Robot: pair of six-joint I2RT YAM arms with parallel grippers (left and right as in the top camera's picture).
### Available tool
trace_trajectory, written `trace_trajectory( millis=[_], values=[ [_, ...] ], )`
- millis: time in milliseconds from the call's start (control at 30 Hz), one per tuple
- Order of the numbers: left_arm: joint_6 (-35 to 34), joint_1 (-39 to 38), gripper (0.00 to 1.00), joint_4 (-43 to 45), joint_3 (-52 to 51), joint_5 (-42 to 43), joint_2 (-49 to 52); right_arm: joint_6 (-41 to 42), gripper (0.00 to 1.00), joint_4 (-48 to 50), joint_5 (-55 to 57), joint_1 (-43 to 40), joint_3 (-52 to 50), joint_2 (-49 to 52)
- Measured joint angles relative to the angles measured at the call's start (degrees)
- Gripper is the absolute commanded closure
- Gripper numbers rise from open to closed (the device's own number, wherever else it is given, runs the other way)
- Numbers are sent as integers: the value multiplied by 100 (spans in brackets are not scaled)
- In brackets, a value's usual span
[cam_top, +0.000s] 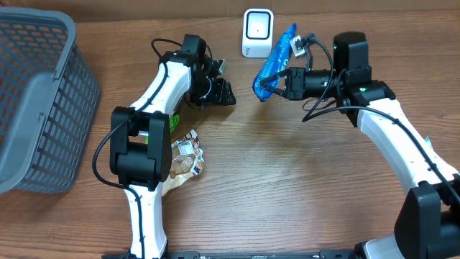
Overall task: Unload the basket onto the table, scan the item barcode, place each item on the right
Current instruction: 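Hold the blue bar's barcode against the scanner window with right gripper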
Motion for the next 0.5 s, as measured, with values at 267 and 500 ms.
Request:
trace_trajectory(
  millis=[267,500],
  values=[
    [-514,7,48,203,0,-553,0,-833,97,-1932,2439,177,1093,153],
    [-664,7,51,223,0,-737,0,-1453,97,-2310,3576,599,2603,828]
  ],
)
